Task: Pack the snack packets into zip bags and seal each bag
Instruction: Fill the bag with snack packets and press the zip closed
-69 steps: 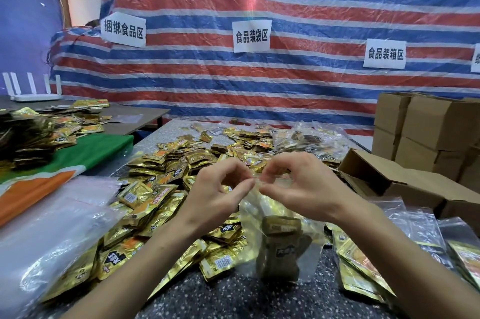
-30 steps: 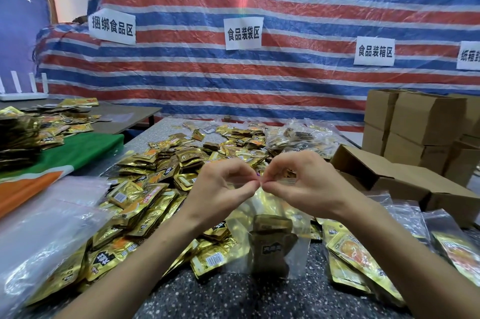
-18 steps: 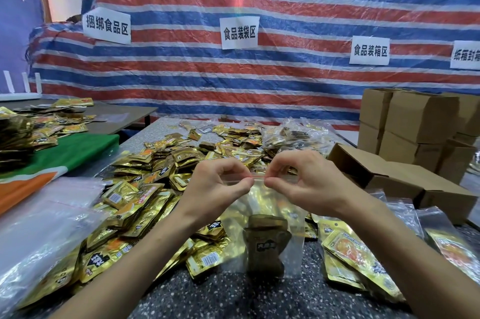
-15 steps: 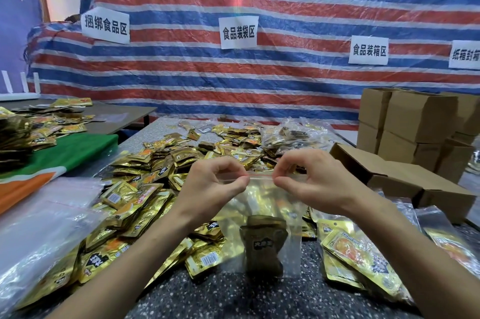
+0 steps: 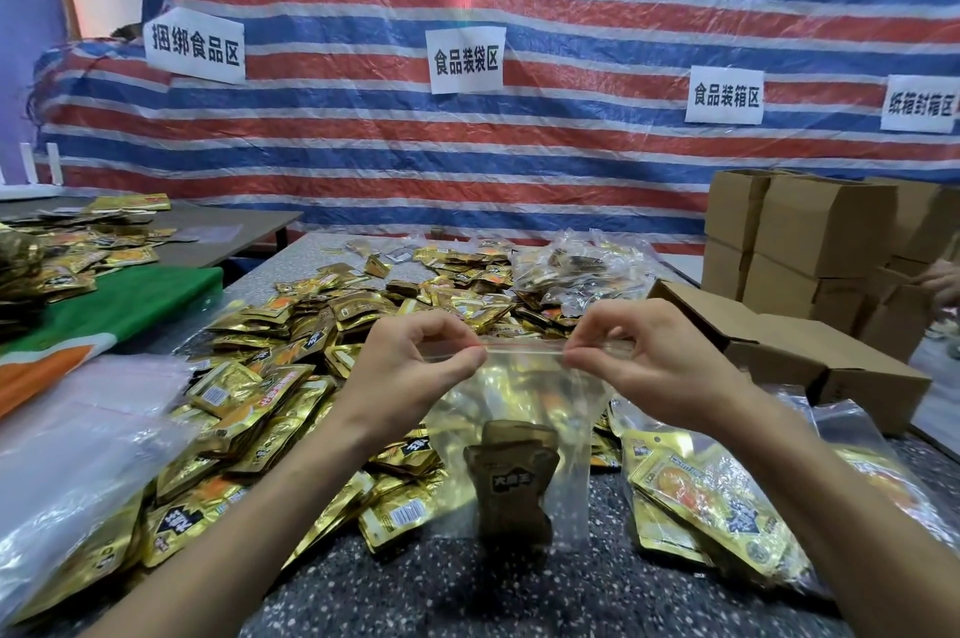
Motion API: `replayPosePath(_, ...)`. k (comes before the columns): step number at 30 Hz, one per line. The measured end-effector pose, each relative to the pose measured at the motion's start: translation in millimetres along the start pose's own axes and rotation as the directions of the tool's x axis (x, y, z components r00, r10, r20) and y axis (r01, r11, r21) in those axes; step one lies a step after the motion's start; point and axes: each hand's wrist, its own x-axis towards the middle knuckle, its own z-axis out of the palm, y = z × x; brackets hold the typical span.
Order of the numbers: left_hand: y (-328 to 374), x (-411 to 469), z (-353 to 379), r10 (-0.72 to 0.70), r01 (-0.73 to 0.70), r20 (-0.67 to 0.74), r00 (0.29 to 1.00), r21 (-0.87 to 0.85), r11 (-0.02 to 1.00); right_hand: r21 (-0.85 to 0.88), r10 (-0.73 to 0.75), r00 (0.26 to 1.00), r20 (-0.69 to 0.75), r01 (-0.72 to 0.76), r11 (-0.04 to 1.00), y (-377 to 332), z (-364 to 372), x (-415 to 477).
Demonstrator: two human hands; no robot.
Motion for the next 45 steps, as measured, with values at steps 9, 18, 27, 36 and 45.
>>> replayPosePath(9,-4.7,0.3,-2.9,-0.021,0.020,-0.010,1.000,-0.029,0.999,0.078,0.022,0.996,-0.081,-0.016,0.997,12.1,-3.7,-12.6)
replayPosePath(18,-6.4,1.6,-3.0,-0.036,0.035,-0.021,0.999,-0.025,0.999,0.253,0.041,0.989,-0.144,-0.003,0.968,17.2,-8.2,-23.1)
replayPosePath(27,-13.7,5.2,-3.2,-0.034,0.033,-0.029,0.999,-0.041,0.999,0.337,0.061,0.993,-0.101,-0.024,0.941,19.1,-9.5,-29.8)
replayPosePath(36,-1.0,8.8,7.0,0.000,0.003,0.052,0.999,-0.055,0.998,0.468,0.153,0.973,-0.172,-0.056,0.882,14.2,-3.3,-35.0)
replayPosePath(45,10.9,18.8,50.7,0.116,-0.120,0.064,0.991,0.067,0.991,0.445,0.355,0.935,-0.012,-0.313,0.839,22.4,-4.8,-37.2)
